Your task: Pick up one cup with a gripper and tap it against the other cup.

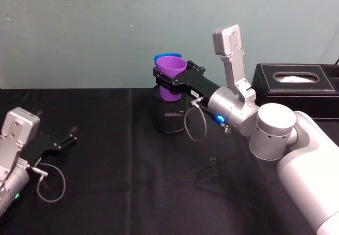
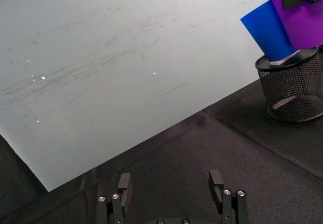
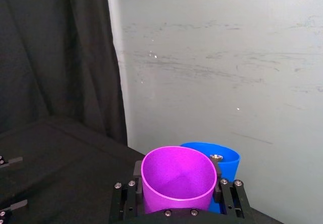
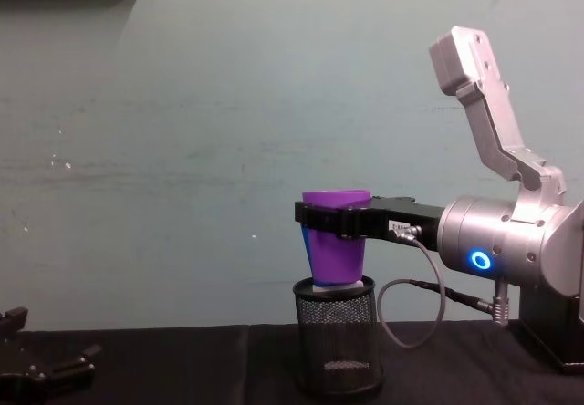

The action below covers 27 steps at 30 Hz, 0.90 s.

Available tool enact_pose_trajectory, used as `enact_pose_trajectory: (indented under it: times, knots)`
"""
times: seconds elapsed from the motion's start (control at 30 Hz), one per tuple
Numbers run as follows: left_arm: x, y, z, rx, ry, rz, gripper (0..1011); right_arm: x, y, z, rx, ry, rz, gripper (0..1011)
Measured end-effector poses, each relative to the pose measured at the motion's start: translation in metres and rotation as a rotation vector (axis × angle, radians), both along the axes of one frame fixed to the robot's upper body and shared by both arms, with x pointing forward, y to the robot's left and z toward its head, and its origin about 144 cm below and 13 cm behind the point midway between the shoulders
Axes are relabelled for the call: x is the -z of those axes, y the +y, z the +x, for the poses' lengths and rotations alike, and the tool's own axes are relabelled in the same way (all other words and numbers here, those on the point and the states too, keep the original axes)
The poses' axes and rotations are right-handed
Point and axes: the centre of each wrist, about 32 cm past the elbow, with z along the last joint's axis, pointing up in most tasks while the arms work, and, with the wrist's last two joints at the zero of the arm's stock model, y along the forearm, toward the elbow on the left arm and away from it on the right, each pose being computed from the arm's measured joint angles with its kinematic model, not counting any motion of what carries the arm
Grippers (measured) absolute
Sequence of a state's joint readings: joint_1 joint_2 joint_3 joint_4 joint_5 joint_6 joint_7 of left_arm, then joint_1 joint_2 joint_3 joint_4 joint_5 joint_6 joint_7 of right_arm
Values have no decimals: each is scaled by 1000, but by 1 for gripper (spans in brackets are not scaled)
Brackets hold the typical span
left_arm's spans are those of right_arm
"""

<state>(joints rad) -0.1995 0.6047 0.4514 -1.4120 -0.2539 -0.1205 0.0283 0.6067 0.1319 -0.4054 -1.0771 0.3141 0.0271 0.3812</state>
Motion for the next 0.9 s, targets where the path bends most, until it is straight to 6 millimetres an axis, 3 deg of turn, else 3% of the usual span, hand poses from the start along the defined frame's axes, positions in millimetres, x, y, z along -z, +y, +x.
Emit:
enact_pose_trajectory:
  times: [0.9]
  knots:
    - [0, 0, 0, 0, 0, 0, 1000, 0, 0, 0, 0, 0, 1, 746]
